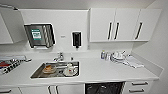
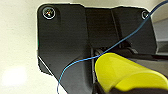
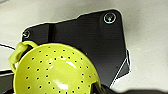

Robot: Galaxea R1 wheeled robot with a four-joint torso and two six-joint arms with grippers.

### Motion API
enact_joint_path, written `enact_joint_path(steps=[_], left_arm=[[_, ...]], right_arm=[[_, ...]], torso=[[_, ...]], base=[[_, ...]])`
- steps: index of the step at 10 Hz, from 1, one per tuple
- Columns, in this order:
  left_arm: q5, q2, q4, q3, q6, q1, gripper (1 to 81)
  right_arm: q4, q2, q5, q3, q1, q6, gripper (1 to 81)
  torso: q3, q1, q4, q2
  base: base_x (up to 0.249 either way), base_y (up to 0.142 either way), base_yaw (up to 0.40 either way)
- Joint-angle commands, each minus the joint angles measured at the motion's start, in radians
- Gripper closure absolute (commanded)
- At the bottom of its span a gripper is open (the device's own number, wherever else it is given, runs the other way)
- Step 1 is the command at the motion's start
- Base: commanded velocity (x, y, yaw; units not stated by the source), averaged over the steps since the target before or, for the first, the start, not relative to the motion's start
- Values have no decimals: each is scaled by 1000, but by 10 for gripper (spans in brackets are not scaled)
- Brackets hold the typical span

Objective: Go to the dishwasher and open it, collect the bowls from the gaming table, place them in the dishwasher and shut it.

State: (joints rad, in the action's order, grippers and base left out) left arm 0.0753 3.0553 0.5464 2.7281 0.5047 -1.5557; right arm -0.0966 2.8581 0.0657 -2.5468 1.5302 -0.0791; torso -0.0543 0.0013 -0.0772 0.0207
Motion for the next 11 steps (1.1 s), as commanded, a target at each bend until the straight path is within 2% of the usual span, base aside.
enact_joint_path(steps=[1,5,6,8,9,10,11], left_arm=[[-65,-7,0,-8,8,41,811],[-78,-27,7,-24,-5,42,811],[-84,-38,21,-40,-5,42,811],[-109,-65,73,-60,-5,41,811],[-126,-77,63,-62,-6,42,811],[-121,-82,35,-56,-32,42,811],[-121,-87,-40,-38,-106,42,811]], right_arm=[[8,-66,-49,82,-40,-5,811],[9,-69,-40,79,-29,-5,811],[9,-67,-41,79,-29,-5,811],[9,-66,-43,79,-29,-5,811],[9,-67,-43,79,-28,-5,811],[8,-67,-43,77,-24,-5,811],[8,-66,-43,79,-24,-5,811]], torso=[[0,0,0,0],[0,0,0,0],[0,0,0,0],[0,0,0,0],[0,0,0,0],[0,0,0,0],[0,0,0,0]], base=[[0,0,0],[0,0,0],[0,0,0],[0,0,0],[0,0,0],[0,0,0],[0,0,0]])
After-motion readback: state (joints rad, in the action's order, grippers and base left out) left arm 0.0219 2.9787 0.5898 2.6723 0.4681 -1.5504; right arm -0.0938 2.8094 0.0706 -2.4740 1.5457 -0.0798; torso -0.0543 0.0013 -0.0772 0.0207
